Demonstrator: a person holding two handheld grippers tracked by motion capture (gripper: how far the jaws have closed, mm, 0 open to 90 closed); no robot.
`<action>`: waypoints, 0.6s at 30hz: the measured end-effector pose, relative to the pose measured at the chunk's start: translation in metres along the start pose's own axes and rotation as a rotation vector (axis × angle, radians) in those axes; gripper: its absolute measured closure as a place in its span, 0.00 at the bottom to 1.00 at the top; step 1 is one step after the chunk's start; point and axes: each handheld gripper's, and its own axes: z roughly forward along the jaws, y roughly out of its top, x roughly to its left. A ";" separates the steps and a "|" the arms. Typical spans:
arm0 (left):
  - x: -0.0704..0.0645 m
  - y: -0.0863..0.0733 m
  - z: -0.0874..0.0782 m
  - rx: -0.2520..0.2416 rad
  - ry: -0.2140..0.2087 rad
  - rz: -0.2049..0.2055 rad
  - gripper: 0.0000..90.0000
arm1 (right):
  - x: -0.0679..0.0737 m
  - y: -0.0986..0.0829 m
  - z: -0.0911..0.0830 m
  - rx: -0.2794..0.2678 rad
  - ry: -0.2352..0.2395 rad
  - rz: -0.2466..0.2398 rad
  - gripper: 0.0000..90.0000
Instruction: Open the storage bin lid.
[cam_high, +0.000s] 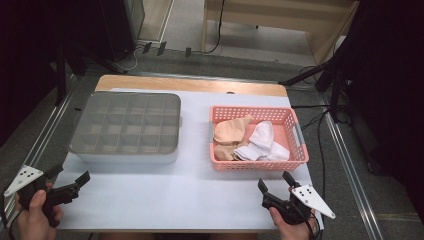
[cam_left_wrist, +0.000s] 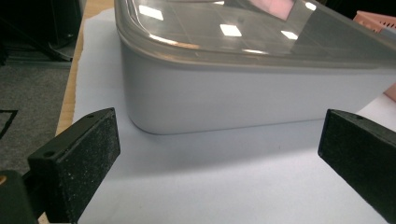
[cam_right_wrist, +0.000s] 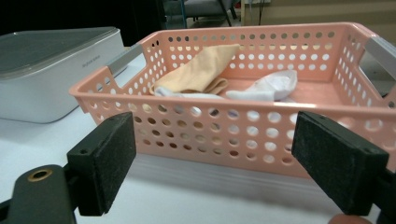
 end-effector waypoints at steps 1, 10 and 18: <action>0.000 0.001 0.000 0.000 0.006 0.002 0.00 | 0.003 0.001 0.001 -0.004 0.000 -0.009 0.16; -0.005 0.007 0.002 0.024 -0.004 0.003 0.00 | 0.030 0.007 0.014 0.019 0.037 -0.040 0.17; -0.007 0.018 0.001 0.015 -0.019 -0.004 0.00 | 0.053 0.013 0.032 0.086 0.118 -0.026 0.17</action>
